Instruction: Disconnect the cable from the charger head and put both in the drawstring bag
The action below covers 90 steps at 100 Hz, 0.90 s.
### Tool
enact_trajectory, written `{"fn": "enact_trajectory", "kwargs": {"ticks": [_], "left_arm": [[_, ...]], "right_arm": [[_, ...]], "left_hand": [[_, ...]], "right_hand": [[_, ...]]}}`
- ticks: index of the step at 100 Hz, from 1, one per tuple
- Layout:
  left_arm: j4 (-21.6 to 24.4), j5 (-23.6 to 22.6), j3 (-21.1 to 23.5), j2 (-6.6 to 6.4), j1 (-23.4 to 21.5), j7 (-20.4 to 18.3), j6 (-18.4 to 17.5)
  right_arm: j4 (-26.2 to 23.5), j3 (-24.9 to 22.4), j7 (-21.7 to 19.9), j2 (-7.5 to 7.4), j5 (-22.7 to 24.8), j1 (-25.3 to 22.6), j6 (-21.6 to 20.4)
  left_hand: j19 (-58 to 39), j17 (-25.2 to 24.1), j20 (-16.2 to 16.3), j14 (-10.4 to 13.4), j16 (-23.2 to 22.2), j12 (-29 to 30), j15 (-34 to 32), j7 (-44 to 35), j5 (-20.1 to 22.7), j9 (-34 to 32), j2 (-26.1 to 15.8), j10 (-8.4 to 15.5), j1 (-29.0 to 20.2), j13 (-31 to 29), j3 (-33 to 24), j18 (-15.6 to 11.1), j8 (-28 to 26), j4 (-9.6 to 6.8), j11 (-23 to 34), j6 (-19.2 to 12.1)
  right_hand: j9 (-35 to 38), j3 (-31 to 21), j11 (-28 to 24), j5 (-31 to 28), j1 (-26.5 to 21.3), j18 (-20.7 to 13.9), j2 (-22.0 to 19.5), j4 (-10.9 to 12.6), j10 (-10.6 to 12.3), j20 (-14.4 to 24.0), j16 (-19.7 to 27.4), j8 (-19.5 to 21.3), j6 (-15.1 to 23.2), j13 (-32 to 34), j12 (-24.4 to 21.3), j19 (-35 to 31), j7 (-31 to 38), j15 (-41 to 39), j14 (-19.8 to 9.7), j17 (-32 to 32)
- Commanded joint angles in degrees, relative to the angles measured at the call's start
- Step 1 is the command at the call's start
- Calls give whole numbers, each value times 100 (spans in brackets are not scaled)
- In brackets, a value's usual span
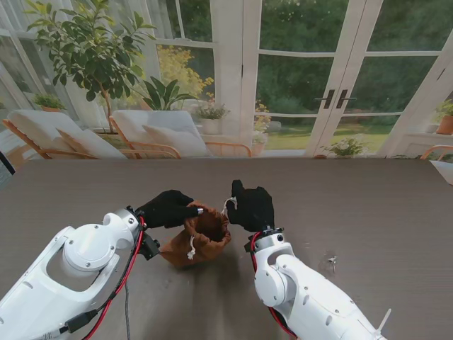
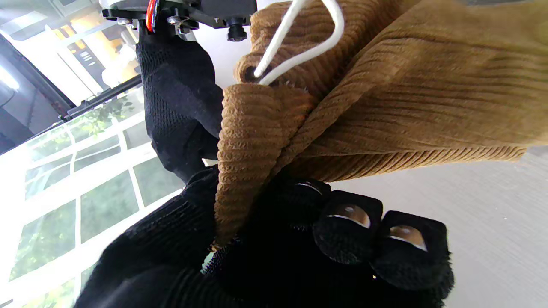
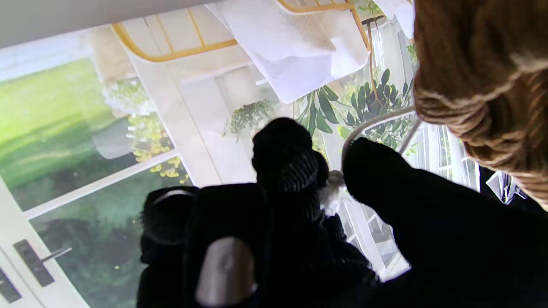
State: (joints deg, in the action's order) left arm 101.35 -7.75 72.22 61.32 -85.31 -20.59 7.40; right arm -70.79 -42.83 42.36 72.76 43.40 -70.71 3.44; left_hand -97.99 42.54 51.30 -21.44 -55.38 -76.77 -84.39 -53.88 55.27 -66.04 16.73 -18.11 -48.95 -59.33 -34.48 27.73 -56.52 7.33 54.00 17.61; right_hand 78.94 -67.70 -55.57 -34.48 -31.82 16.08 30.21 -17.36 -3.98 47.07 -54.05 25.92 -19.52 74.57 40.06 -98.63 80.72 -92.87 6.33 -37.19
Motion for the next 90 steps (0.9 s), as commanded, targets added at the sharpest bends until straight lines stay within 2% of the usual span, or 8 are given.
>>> {"fn": "enact_trajectory", "kwargs": {"ticks": [1,21,34,48,67,74,81,90], "left_arm": [[61,20,19,6,-9,-122,-9],[72,17,24,7,-14,-119,-13],[68,25,10,7,-6,-121,-3],[76,22,4,7,-5,-122,5],[119,5,27,-10,-28,-184,60],[111,7,25,-7,-33,-176,76],[86,15,18,0,-28,-156,76],[48,29,8,11,-13,-118,72]], "right_arm": [[45,20,-2,-3,75,42,-60],[155,53,142,-8,185,107,-38],[164,68,133,-27,222,120,-100],[133,63,70,-33,200,106,-129],[165,62,142,-54,271,153,-304],[194,58,255,-62,325,172,-454],[186,54,311,-97,431,189,-551],[168,35,375,-117,498,189,-641]], "left_hand": [[-113,54,93,-146,55,51,-4,-43,86,-57,-247,-84,-216,-47,-36,-101,-9,61,-16,188],[-113,54,93,-146,55,51,-4,-43,81,-57,-251,-84,-214,-46,-30,-101,-10,61,-16,177],[-113,54,93,-146,54,51,-2,-42,83,-56,-256,-84,-214,-41,-29,-101,-9,59,-16,185],[-113,54,93,-147,54,52,-1,-36,75,-52,-257,-84,-214,-39,-25,-101,-6,59,-18,180],[-25,-83,86,-140,50,49,55,-23,7,35,-299,-91,-248,80,53,-130,-7,67,-48,167],[41,-179,94,-159,48,57,104,-18,-18,87,-311,-110,-278,150,110,-134,-2,70,-77,172],[206,-338,122,-222,78,146,270,7,-48,144,-308,-133,-330,241,183,-105,39,77,-176,161],[555,-621,137,-403,193,439,734,81,-73,238,-272,-182,-397,415,254,-19,190,99,-490,117]], "right_hand": [[455,-176,-359,-24,165,-207,-80,92,-115,-147,-88,402,-660,69,-60,-552,559,-355,-672,-2919],[451,-431,-535,-173,249,-334,205,194,-46,-160,-125,399,-523,70,-34,-676,573,-433,-750,-2942],[437,-328,-430,-121,245,-319,167,263,-3,-238,-97,403,-212,71,-86,-565,498,-367,-741,-2920],[440,-278,-412,-127,156,-359,163,269,20,-251,-93,417,-72,77,-56,-575,429,-369,-843,-2925],[452,-663,-844,-428,281,-543,332,162,44,-115,-221,619,-372,77,143,-905,449,-594,-951,-2980],[457,-917,-1009,-590,426,-581,447,187,-66,-53,-262,651,-511,76,168,-1036,558,-655,-949,-2999],[455,-1130,-1172,-761,560,-706,554,239,18,-4,-298,664,-522,80,179,-1149,621,-693,-1033,-3023],[452,-1452,-1427,-1041,652,-839,809,275,-2,60,-370,691,-500,81,218,-1328,635,-796,-1108,-3052]]}}
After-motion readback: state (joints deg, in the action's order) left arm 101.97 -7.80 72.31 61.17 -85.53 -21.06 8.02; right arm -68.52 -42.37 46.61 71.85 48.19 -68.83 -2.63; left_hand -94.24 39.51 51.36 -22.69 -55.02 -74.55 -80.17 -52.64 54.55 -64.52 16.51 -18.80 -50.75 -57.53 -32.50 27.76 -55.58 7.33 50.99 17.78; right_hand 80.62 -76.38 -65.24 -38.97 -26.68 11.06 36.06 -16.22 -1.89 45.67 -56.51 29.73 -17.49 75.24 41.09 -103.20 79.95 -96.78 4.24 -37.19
